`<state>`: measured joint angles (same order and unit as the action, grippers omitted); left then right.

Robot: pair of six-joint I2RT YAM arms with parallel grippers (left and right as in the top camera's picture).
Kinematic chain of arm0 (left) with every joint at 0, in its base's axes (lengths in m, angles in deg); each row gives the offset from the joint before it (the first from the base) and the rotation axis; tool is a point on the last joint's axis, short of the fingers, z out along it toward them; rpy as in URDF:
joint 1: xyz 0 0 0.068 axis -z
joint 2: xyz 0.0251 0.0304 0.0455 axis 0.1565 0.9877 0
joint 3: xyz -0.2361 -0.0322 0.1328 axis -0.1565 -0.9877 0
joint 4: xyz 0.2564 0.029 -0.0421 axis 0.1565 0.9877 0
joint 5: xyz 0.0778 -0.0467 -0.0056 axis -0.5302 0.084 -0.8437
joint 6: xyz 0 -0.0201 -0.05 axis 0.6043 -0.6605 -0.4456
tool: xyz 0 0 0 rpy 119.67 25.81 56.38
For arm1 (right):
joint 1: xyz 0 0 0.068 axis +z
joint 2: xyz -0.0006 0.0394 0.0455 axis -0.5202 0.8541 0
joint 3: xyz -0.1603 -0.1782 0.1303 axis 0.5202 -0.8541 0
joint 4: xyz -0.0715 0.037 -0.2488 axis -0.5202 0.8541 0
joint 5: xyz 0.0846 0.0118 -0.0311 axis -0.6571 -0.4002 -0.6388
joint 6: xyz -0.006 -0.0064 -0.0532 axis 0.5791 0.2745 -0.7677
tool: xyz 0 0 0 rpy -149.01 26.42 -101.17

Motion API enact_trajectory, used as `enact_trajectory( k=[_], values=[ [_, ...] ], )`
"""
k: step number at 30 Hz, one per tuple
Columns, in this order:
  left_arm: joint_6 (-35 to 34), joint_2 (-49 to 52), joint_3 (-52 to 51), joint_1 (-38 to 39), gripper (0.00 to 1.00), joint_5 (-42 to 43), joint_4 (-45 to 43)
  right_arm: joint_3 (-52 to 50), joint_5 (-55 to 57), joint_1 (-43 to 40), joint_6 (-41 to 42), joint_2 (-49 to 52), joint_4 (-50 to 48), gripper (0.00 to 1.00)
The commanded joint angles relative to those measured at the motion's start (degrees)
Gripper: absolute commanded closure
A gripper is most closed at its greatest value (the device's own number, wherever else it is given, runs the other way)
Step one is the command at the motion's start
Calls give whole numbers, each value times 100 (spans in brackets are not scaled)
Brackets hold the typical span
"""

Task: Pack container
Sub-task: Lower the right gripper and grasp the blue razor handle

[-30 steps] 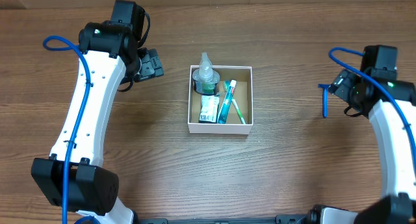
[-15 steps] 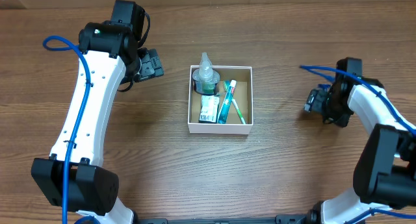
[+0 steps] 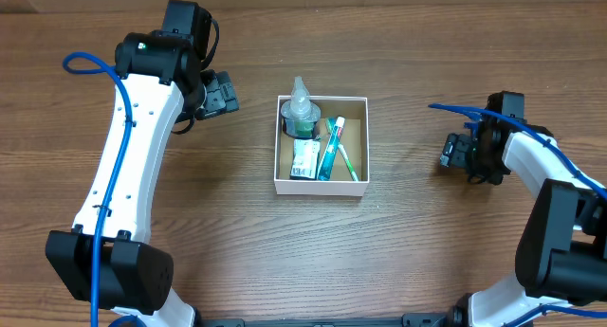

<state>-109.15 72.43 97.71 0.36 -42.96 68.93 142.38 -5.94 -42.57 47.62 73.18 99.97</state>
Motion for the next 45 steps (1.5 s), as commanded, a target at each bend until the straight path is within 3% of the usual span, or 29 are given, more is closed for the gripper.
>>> enact_trajectory(
  k=[1,12,22,30,41,45],
  values=[
    [42,-127,105,-2,0,-35,-11,-168,-173,-11,-221,-9,-120,16],
    [42,-127,105,-2,0,-35,-11,-166,-855,-4,-603,-11,-153,24],
    [42,-127,105,-2,0,-35,-11,-166,-140,-11,-295,-11,-293,27],
    [42,-127,105,-2,0,-35,-11,-210,210,-9,-254,-9,-1023,27],
    [42,-127,105,-2,0,-35,-11,-1008,361,-11,-260,-9,-2767,27],
    [42,-127,105,-2,0,-35,-11,-1084,356,-11,-258,-9,-2911,44]
  ],
)
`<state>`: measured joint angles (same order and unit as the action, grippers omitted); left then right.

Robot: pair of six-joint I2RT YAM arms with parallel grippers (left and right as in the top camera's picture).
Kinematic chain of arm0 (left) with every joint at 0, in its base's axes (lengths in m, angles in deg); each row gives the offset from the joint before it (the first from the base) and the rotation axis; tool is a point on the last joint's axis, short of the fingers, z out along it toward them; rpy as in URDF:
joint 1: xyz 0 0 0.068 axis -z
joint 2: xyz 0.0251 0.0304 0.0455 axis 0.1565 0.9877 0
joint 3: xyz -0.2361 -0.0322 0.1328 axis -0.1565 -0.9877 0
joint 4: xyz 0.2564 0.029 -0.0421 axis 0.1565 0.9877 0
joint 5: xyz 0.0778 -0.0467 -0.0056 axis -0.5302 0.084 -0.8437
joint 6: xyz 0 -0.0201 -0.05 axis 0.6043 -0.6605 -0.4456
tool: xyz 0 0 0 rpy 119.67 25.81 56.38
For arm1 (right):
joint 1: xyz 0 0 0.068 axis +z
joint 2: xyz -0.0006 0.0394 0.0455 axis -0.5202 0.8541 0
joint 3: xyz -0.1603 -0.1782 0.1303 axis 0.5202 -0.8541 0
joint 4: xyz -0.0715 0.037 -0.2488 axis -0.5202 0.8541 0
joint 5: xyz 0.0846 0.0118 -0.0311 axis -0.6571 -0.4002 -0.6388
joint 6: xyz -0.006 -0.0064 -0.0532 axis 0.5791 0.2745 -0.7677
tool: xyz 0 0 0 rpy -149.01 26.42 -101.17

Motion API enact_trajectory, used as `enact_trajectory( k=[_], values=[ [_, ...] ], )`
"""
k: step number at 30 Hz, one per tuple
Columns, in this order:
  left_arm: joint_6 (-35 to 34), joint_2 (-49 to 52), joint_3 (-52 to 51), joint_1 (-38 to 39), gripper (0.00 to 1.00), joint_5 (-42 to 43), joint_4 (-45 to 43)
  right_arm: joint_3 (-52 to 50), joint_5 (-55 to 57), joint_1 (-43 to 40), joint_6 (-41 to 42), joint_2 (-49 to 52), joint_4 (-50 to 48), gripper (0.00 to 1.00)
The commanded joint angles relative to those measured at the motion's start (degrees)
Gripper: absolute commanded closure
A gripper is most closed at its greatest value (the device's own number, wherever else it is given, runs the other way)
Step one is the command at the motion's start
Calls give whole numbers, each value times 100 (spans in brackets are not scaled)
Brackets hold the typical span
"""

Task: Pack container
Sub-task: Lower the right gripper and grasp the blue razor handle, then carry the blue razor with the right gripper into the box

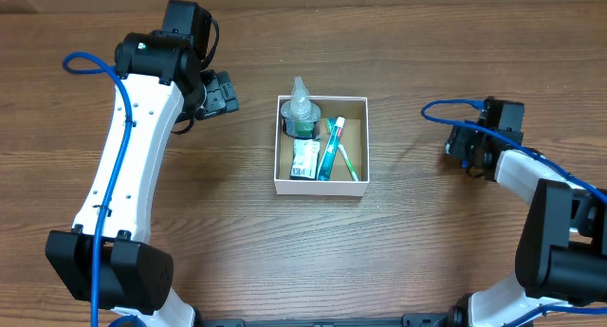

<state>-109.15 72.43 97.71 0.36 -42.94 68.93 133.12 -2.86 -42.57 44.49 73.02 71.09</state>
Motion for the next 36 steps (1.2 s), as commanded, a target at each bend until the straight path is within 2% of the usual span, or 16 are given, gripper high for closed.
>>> enact_trajectory(
  k=[1,3,5,8,9,13,18,25,31,36],
  values=[
    [42,-127,105,-2,0,-37,-11,-157,48,-11,55,7,-37,53],
    [42,-127,105,-2,0,-37,-11,-157,50,-11,55,7,-35,62],
    [42,-127,105,-2,0,-37,-11,-157,48,-11,55,7,-35,63],
    [42,-127,105,-2,0,-37,-11,-157,48,-11,55,7,-35,78],
    [42,-127,105,-2,0,-37,-11,-157,48,-11,55,7,-35,80],
    [42,-127,105,-2,0,-37,-11,-155,48,-11,55,7,-33,80],
    [42,-114,105,-2,0,-37,-26,-98,22,-4,61,2,20,89],
    [42,-111,105,-2,0,-37,-28,76,20,-4,299,-151,297,89],
    [42,-111,105,-2,0,-37,-28,203,-350,131,466,-859,693,89],
    [42,-111,105,-2,0,-37,-26,214,-363,636,468,-1484,1027,89]
  ],
)
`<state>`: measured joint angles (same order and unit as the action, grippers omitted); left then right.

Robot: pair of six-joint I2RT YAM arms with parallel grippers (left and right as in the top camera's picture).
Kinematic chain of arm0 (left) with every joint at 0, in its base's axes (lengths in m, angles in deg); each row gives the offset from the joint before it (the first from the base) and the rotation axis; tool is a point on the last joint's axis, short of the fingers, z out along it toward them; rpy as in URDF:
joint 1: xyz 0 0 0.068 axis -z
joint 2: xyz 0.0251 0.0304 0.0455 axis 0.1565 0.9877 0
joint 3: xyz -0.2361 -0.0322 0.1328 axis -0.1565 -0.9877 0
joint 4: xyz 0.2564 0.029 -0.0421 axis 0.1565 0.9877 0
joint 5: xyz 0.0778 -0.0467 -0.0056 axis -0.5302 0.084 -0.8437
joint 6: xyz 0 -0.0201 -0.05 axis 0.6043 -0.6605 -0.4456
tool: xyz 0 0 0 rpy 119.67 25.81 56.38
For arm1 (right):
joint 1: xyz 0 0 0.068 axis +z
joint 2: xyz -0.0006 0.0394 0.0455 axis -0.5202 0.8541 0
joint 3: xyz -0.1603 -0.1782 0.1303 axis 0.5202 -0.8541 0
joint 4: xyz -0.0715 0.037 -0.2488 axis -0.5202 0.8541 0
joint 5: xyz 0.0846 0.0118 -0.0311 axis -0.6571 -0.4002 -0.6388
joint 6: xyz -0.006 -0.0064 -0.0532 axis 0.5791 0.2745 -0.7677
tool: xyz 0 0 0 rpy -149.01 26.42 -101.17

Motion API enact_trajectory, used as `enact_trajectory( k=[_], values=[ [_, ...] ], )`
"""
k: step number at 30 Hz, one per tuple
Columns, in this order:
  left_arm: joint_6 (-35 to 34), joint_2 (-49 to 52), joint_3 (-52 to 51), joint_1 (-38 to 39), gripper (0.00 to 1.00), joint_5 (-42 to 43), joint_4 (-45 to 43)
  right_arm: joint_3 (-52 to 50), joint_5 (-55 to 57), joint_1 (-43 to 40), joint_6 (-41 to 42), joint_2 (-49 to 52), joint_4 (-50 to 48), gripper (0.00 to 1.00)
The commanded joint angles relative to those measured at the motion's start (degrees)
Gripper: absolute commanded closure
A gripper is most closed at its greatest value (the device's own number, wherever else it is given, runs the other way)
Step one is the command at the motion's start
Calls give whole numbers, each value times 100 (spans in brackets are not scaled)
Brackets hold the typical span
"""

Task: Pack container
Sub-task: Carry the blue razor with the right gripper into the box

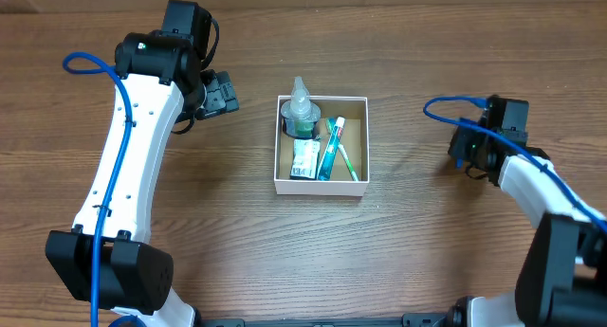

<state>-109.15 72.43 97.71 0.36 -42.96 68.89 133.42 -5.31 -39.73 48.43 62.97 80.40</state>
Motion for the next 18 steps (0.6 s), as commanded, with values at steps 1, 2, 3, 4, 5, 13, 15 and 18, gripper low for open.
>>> enact_trajectory(
  k=[1,2,3,4,5,13,15,18],
  values=[
    [42,-111,105,-2,0,-35,-22,186,-120,553,74,-643,186,89],
    [42,-111,105,-2,0,-35,-24,186,-120,721,76,-765,251,89],
    [42,-111,105,-2,0,-35,-24,186,-118,920,79,-903,310,89],
    [42,-111,105,-2,0,-35,-22,186,-118,1082,83,-1012,345,89],
    [42,-111,105,-2,0,-35,-22,186,-114,1283,195,-1139,367,89],
    [42,-111,105,-2,0,-35,-22,186,-120,2343,704,-1661,356,89],
    [42,-111,105,-2,0,-35,-22,192,-120,2629,844,-1670,297,89],
    [42,-111,105,-2,0,-35,-22,192,-116,2983,981,-1670,136,89]
  ],
)
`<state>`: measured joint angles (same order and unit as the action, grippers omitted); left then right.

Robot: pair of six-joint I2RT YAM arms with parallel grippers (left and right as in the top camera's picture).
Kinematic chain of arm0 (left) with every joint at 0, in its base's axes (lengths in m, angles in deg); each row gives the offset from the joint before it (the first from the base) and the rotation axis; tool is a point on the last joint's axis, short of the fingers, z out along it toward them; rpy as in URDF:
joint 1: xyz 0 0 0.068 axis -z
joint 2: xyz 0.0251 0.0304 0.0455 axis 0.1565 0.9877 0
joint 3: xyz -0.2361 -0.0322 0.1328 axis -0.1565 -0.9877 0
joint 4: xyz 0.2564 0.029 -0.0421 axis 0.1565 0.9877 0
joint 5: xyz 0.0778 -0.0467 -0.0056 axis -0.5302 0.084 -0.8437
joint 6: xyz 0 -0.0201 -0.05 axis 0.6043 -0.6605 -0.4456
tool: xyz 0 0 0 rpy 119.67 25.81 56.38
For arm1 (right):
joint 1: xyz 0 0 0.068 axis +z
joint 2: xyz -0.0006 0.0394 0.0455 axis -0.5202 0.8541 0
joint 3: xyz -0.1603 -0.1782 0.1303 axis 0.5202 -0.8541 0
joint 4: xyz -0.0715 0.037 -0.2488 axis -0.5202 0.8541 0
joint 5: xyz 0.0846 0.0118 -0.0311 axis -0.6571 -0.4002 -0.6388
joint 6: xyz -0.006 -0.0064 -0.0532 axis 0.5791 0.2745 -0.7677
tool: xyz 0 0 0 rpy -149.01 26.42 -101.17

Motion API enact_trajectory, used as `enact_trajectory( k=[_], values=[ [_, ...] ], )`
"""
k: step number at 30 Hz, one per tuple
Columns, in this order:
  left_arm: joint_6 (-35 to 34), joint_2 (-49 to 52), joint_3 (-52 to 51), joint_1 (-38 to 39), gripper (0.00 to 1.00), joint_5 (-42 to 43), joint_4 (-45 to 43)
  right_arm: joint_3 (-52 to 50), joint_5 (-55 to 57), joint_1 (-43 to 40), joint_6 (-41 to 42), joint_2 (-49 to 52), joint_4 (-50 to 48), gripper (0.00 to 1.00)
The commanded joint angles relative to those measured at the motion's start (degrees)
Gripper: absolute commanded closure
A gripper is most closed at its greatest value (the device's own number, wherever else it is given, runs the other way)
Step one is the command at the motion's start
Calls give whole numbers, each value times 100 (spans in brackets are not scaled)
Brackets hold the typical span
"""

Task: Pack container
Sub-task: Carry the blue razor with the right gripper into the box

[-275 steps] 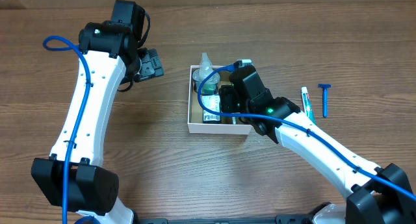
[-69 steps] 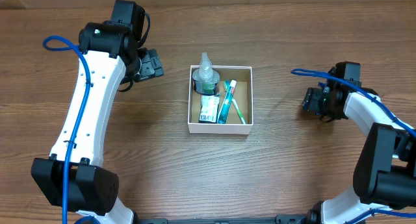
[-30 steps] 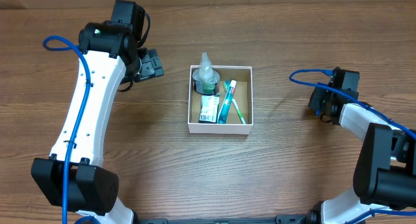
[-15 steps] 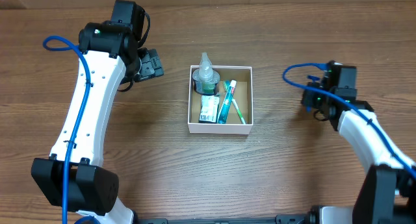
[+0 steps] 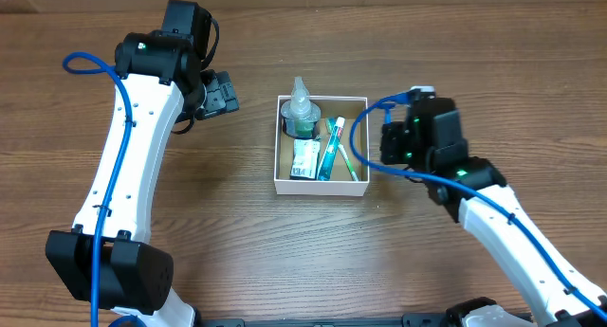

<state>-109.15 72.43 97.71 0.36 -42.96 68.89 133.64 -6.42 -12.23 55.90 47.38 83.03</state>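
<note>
A white open box [image 5: 320,188] sits mid-table. Inside it are a clear bottle [image 5: 302,109] at the far end, a small toothpaste carton [image 5: 304,159], a teal toothbrush [image 5: 329,149] and a green-and-white toothbrush [image 5: 348,162]. My right gripper [image 5: 386,143] hovers just outside the box's right wall, pointing toward it; the wrist body hides its fingers. My left gripper [image 5: 226,93] is to the left of the box, well apart from it, with nothing visibly in it; its jaws are too dark to read.
The wooden table [image 5: 237,242] stretches around the box. The blue cable [image 5: 365,128] of the right arm loops over the box's right edge. The left arm's white link [image 5: 128,147] runs down the left side.
My right arm has moved from the far right of the table to just beside the box's right wall. The left arm and the box's contents have not moved.
My right gripper was at the far right, away from the box, and stayed there with small shifts of the wrist for the following two moments. Now it is next to the box. The left arm has held still throughout, and the packed items are unchanged.
</note>
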Motion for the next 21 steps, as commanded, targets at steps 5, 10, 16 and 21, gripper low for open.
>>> enact_trajectory(
  k=[5,10,16,21],
  values=[
    [42,-111,105,-2,0,-35,-22,170,52,673,577,-109,-463,89],
    [42,-111,105,-2,0,-35,-22,168,457,925,662,-22,-616,90],
    [42,-111,105,-2,0,-35,-22,168,511,1095,664,275,-835,90],
    [42,-111,105,-2,0,-35,-22,168,516,1119,660,660,-946,90]
  ],
)
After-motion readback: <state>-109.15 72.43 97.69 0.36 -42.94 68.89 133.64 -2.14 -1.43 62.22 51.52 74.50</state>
